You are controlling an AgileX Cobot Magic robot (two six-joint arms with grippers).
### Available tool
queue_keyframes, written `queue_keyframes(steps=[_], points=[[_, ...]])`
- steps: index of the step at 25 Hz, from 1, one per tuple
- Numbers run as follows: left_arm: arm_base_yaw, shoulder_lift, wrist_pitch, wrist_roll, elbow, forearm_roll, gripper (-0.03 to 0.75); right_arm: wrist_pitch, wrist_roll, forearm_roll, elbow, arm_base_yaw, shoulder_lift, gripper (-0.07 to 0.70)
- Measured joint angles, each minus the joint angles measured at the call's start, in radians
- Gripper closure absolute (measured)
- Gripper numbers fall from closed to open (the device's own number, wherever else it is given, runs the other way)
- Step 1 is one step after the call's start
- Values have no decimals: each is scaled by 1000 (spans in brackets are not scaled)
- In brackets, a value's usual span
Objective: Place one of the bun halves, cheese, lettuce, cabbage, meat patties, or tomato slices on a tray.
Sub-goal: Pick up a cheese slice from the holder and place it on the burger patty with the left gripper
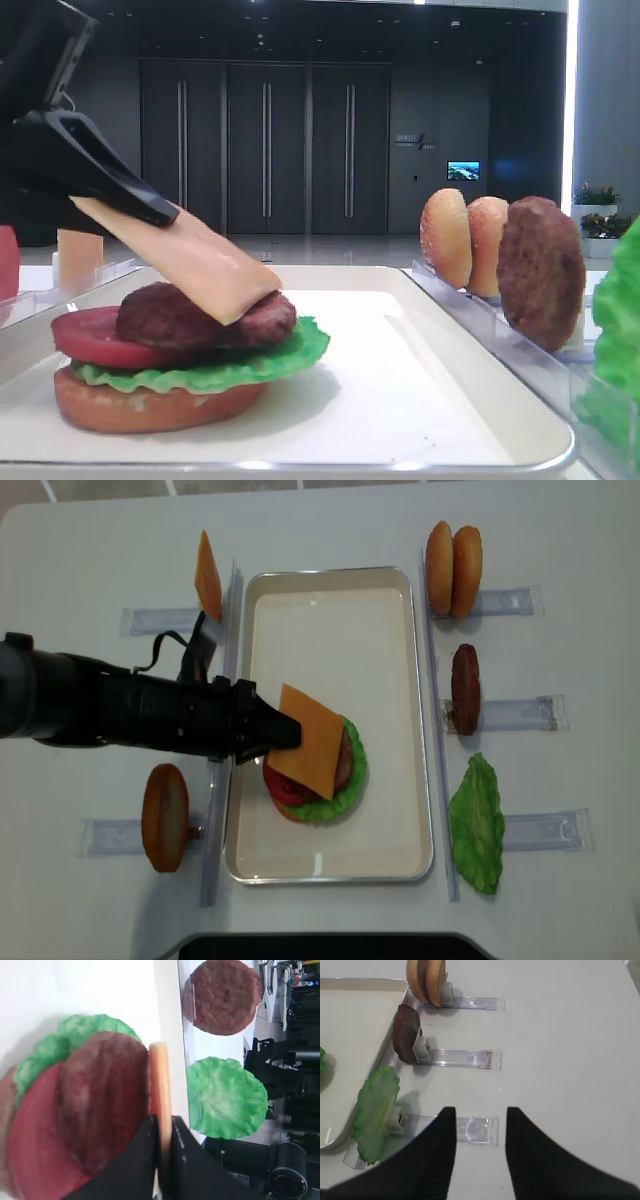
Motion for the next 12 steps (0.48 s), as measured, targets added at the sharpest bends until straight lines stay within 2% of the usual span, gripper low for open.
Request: queue_keyframes(steps=[3,7,12], points=[[0,0,-15,-21,0,10,645,0,0,0,0,0,0,393],[0,0,-20,-26,0,20,532,0,0,0,0,0,0,393],[0,0,-21,-40,0,21,442,0,0,0,0,0,0,393]])
